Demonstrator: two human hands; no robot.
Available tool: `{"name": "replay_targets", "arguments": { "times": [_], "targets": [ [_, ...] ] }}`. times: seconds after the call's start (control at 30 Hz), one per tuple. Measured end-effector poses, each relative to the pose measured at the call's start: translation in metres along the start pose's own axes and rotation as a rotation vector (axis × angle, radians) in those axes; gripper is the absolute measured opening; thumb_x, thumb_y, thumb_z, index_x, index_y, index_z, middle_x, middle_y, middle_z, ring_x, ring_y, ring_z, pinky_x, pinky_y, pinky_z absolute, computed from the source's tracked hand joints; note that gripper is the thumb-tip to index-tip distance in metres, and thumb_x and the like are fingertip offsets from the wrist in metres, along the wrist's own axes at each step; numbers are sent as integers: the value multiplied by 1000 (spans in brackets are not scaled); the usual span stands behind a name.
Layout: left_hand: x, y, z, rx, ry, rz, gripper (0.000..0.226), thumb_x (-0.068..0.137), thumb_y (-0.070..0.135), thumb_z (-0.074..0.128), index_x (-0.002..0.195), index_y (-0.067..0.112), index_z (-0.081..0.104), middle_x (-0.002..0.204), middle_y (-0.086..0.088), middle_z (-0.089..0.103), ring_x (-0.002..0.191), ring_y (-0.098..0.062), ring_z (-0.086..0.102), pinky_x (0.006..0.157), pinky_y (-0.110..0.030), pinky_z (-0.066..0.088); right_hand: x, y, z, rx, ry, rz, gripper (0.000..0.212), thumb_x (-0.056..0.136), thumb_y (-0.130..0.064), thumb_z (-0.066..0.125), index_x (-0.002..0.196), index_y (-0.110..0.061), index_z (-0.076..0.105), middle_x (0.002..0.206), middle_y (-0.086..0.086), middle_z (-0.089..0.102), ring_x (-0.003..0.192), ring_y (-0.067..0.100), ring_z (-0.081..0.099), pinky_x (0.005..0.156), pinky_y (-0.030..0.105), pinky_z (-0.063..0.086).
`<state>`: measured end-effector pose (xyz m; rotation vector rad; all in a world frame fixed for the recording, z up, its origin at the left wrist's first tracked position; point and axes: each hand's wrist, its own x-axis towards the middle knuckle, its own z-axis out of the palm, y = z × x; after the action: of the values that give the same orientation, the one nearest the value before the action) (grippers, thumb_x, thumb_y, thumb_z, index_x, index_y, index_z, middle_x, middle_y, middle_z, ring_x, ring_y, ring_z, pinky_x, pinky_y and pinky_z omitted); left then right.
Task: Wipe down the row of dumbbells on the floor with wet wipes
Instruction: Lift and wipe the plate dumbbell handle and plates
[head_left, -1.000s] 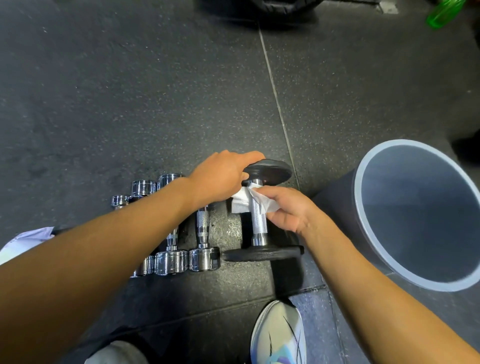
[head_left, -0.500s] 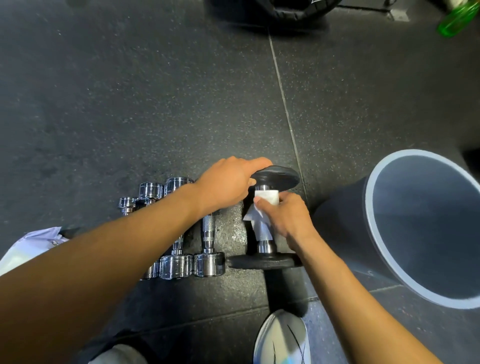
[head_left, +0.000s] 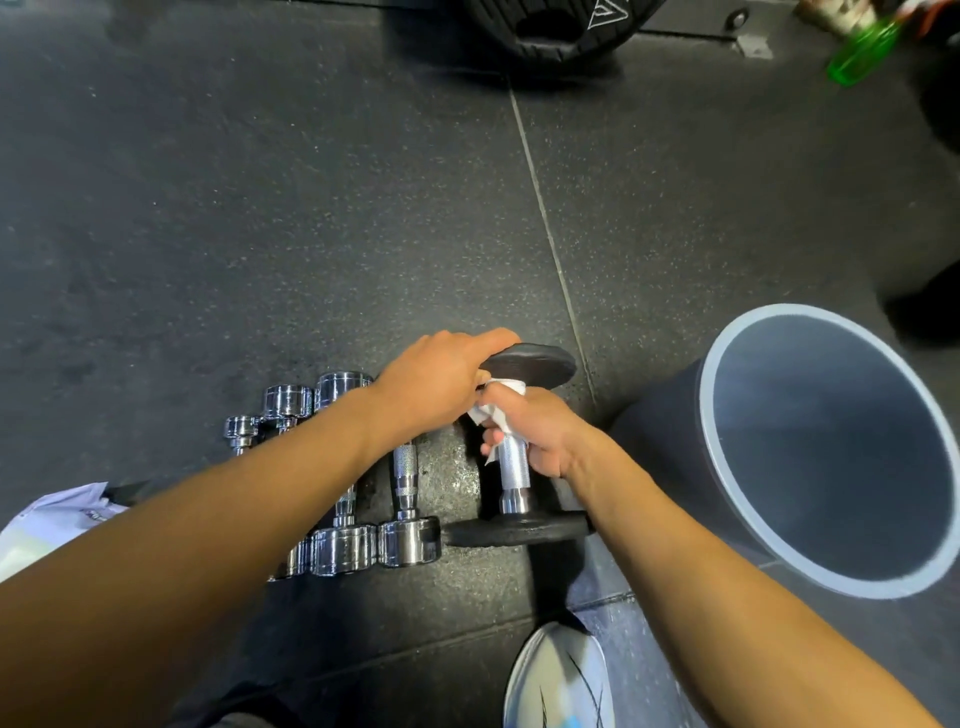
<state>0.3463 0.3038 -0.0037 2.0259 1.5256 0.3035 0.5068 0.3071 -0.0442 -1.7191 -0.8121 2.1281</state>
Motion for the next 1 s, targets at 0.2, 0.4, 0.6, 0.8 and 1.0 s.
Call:
{"name": "replay_targets", "arguments": {
  "times": [0.2,0.4,0.6,0.8,1.0],
  "targets": [
    [-3,-2,2,-44,19,-8,43,99,12,56,136,34,52,102,-4,70,90,-28,62,78,-40,50,3,4,14,-585,342,-83,22,90,-24,63,75,-6,61,57,7,57,46,20,50,46,28,47],
    [-1,-2,2,-38,16,3,42,100,11,56,134,35,51,102,-3,71,87,-23,62,77,-38,51,-7,12,-14,-2,-244,156,25,91,-11,68,111,-10,53,67,2,52,51,12,45,62,33,56],
    [-3,-6,3,-52,19,5,42,101,10,55,135,34,50,100,-4,70,86,-25,62,80,-44,53,-6,14,-15,-160,-191,172,23,87,-11,75,106,-7,63,75,9,65,59,18,61,64,37,58],
    [-1,-2,3,-48,-9,6,48,97,8,59,136,32,50,104,-5,69,86,-21,57,77,-38,50,6,9,-2,-30,65,-32,12,84,-6,74,95,-3,70,78,13,68,59,19,62,58,32,54],
    [0,-4,5,-30,-9,-11,45,99,7,54,134,35,47,100,-6,67,85,-25,59,76,-43,53,-11,14,-11,-287,-92,133,14,86,-9,76,96,-6,66,78,12,68,61,19,65,50,28,52]
  ]
}}
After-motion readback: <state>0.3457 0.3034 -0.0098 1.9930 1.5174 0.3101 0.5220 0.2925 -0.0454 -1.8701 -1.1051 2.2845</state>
